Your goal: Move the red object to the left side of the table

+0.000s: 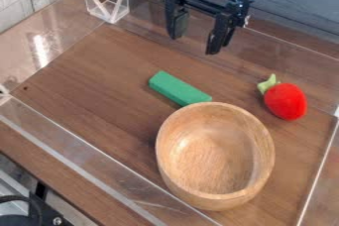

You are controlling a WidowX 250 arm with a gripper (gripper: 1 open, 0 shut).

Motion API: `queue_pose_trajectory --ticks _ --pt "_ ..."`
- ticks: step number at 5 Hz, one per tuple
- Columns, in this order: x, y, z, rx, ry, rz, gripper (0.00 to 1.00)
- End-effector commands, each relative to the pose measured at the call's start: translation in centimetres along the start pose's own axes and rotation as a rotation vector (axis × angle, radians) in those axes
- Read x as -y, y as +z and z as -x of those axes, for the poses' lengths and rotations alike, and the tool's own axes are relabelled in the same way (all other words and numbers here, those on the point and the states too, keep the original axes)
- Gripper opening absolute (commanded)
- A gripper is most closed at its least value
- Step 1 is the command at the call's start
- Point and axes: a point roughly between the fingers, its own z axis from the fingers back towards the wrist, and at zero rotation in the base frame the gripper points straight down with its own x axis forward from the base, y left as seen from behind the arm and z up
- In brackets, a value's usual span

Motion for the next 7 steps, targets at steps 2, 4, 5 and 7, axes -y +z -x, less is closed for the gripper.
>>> queue_pose_trajectory --ticks 2,4,5,7 --pt "4.6 -2.2 -1.1 -0.019 0.269 0.032 1.00" --pt "10.4 -4.1 -3.4 0.052 0.668 0.119 1.00" --pt "11.9 -5.2 -5.1 0.087 0.778 0.151 1.00" --pt "13.2 -7.9 -8.4 0.127 0.913 0.230 1.00"
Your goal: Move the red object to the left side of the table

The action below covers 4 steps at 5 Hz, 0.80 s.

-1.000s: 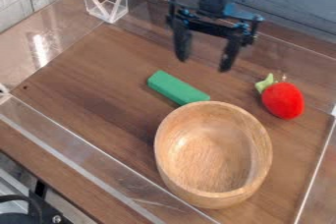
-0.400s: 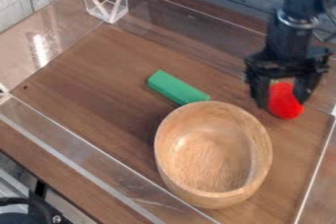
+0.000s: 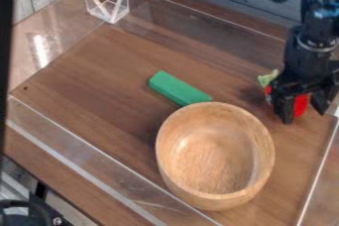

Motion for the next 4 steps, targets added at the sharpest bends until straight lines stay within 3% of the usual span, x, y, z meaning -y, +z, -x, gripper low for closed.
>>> queue_pose_trajectory --ticks 1,2,3,4 --pt "1.8 1.3 -1.5 0.027 -0.019 0.097 1.00" --pt "1.5 1.5 -2.0 0.050 0.013 0.118 1.00" --pt "1.0 1.7 -2.1 0.075 0.039 0.129 0.00" --pt "0.5 3.0 -2.7 0.103 -0.005 0.135 0.00"
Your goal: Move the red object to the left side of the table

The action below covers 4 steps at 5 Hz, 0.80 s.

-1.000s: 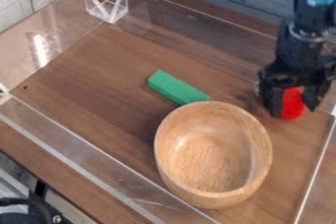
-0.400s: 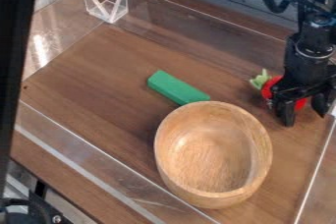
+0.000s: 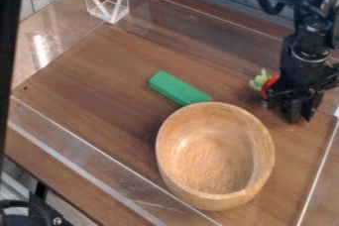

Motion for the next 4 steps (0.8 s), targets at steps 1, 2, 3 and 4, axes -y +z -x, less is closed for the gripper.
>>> queue_pose_trajectory --ticks 1,2,3,4 --pt "1.4 4.7 -0.9 0.080 -0.061 0.082 0.00" --pt "1.9 4.8 0.0 0.099 -0.021 0.087 0.00" --pt "2.5 4.6 0.7 0.118 0.032 0.079 0.00" --pt "2.7 3.9 1.5 0.128 0.066 0.075 0.00"
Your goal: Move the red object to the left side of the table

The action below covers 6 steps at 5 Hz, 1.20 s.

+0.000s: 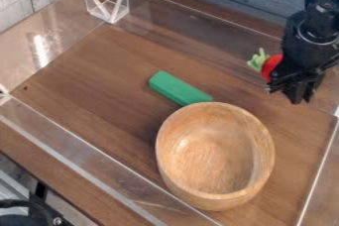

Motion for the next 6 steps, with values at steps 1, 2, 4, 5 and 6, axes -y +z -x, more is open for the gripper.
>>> queue_pose_trajectory --ticks 1,2,4,5,6 --pt "1.3 1.0 0.4 0.026 0.035 0.052 0.00" --pt "1.4 1.3 0.0 0.037 0.065 0.042 0.00" --pt "1.5 0.6 -0.4 0.041 0.046 0.035 0.00" --pt "1.2 -0.4 -0.2 0.033 0.006 0.033 0.00" --pt "1.5 3.9 -1.3 0.096 0.034 0.043 0.00"
